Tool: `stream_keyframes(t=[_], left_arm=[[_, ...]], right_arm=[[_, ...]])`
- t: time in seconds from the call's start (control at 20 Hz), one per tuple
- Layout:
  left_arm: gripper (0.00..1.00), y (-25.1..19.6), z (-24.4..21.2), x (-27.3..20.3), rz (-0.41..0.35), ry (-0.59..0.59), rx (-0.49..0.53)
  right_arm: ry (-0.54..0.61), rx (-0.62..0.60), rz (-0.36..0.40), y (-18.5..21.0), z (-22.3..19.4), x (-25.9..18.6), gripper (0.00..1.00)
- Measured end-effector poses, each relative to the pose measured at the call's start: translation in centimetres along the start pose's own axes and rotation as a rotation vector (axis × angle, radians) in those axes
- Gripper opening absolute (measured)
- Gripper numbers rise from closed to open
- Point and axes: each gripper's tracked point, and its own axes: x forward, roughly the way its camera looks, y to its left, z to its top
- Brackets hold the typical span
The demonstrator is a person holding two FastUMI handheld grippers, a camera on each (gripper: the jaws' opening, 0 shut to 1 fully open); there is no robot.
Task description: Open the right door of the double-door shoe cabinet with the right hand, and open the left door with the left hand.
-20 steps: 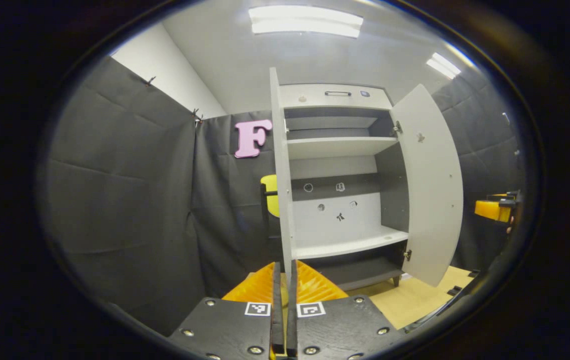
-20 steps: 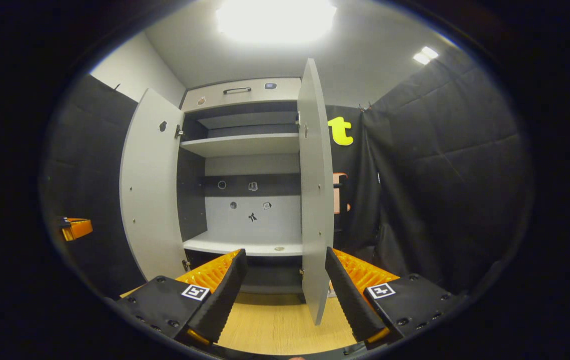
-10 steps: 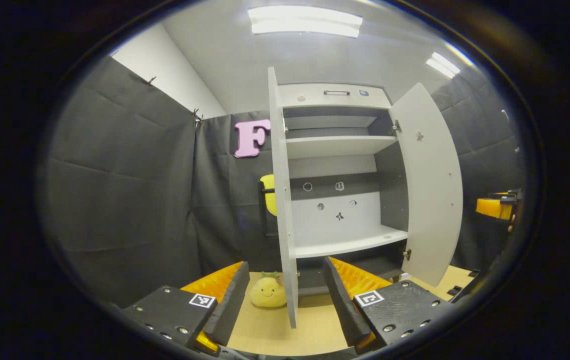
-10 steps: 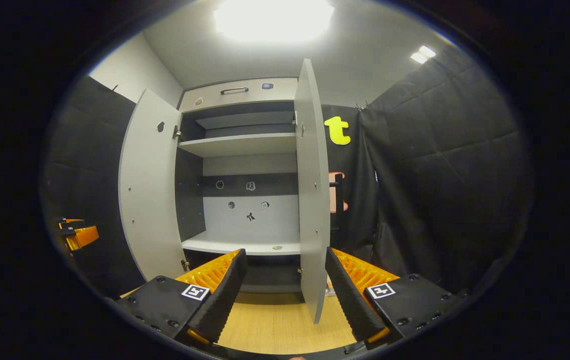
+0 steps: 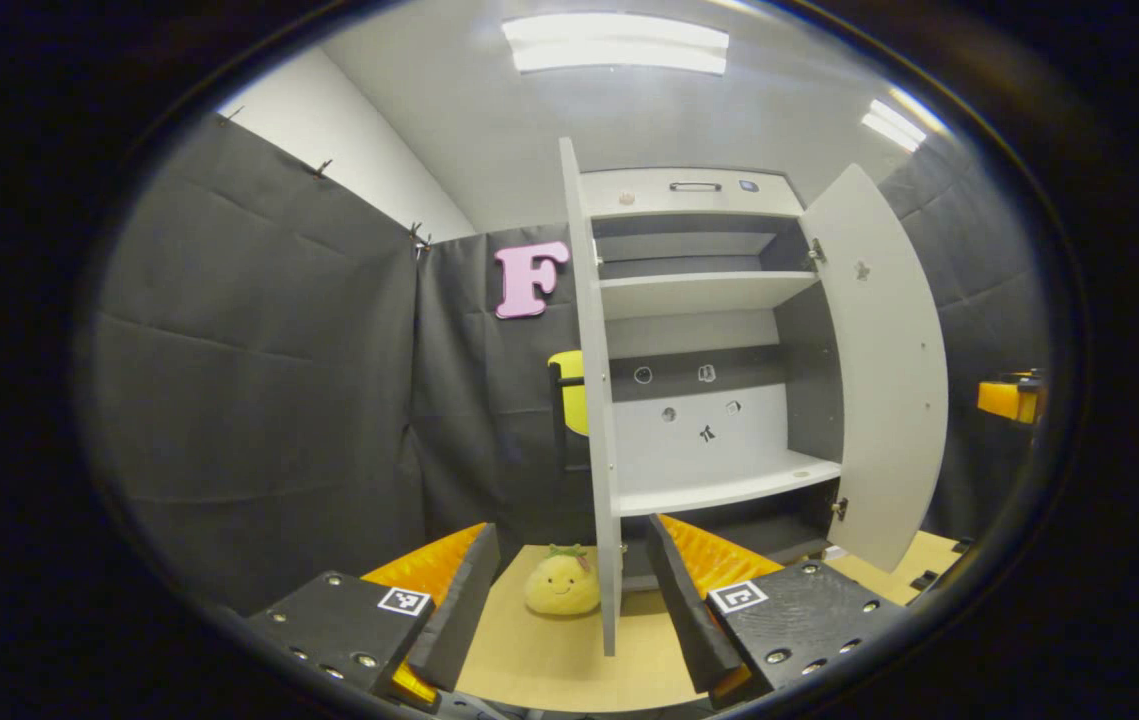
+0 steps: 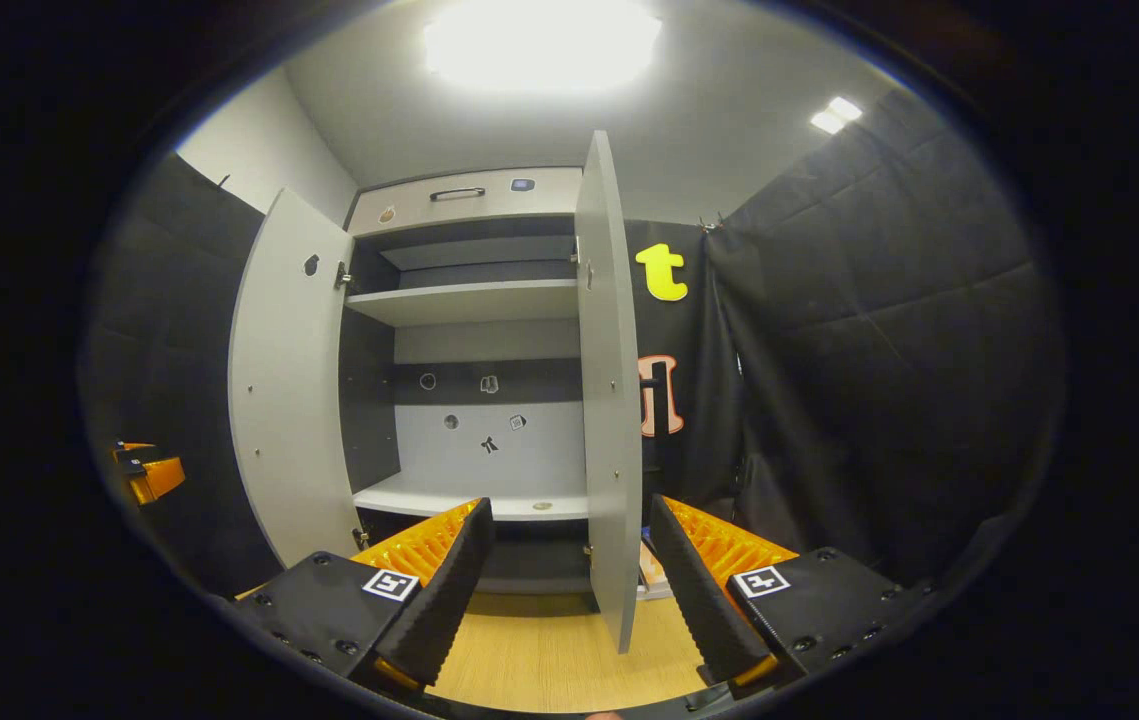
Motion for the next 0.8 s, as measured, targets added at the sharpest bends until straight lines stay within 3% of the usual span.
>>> stream_keyframes(t=[0.1,0.15,0.2,0.25,0.45,0.5,0.55,0.8], left_arm=[[0.86,0.12,0.12,-0.27,0.007,-0.006,0.001],[0.86,0.15,0.16,-0.18,0.010,-0.011,0.000],[0.86,0.14,0.35,-0.18,0.010,-0.016,0.000],[0.86,0.09,0.39,-0.18,0.010,-0.021,0.000],[0.86,-0.12,0.25,-0.11,0.006,-0.024,0.004],[0.86,-0.13,0.20,-0.02,0.006,-0.023,0.006],[0.86,-0.17,0.14,0.03,0.006,-0.024,0.007],[0.86,-0.62,0.40,0.22,-0.001,-0.034,0.013]], right_arm=[[-0.001,-0.006,-0.001,-0.03,-0.01,0.08,0.93],[-0.004,-0.011,-0.004,-0.12,0.01,-0.01,0.98],[-0.008,-0.016,-0.005,-0.09,0.06,-0.05,0.93],[-0.012,-0.019,-0.006,-0.04,0.11,-0.12,0.98],[-0.027,-0.013,-0.013,-0.27,0.37,-0.33,0.98],[-0.028,-0.011,-0.013,-0.31,0.35,-0.34,0.93],[-0.028,-0.010,-0.014,-0.34,0.27,-0.41,0.98],[-0.031,-0.020,-0.014,-0.42,0.35,-0.83,0.98]])
